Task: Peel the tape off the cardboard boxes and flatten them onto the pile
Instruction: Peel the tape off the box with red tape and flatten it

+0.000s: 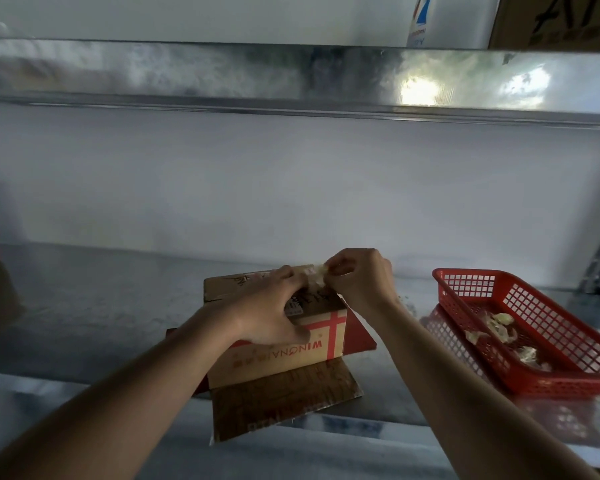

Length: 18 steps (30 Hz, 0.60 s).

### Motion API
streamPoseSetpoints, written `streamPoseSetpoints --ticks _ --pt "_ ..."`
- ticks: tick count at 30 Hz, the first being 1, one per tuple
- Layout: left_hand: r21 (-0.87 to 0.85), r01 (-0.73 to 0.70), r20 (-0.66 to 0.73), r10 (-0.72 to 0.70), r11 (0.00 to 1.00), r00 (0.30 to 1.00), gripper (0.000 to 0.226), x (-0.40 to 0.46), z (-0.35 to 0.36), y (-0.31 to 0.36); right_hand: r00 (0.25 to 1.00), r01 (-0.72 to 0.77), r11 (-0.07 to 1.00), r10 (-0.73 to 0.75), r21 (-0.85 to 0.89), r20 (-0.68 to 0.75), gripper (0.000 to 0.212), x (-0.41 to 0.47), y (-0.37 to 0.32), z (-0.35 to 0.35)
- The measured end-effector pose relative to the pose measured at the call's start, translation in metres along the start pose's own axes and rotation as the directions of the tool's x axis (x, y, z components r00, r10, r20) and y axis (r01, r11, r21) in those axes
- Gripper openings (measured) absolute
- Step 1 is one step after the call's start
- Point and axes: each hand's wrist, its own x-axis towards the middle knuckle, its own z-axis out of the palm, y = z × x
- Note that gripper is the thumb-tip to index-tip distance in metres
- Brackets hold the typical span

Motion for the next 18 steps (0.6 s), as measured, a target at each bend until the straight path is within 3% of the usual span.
streamPoseSetpoints --ticks 7,13,18 --pt "-0.002 -0.011 -0.035 0.011 1.000 0.999 0.079 0.001 0.004 -0.005 0.974 0.172 0.972 -0.144 -0.160 0.173 0.012 0.001 -0.005 0.002" --pt "-0.020 -0.007 -0.047 0.006 1.000 0.999 0.081 0.000 0.006 -0.009 0.981 0.114 0.986 -0.092 -0.125 0.172 0.011 0.006 -0.010 0.007" --pt "-0.020 -0.016 -0.043 0.016 1.000 0.999 0.087 0.000 0.007 -0.009 0.964 0.053 0.992 -0.022 -0.111 0.263 0.032 0.010 -0.012 0.006"
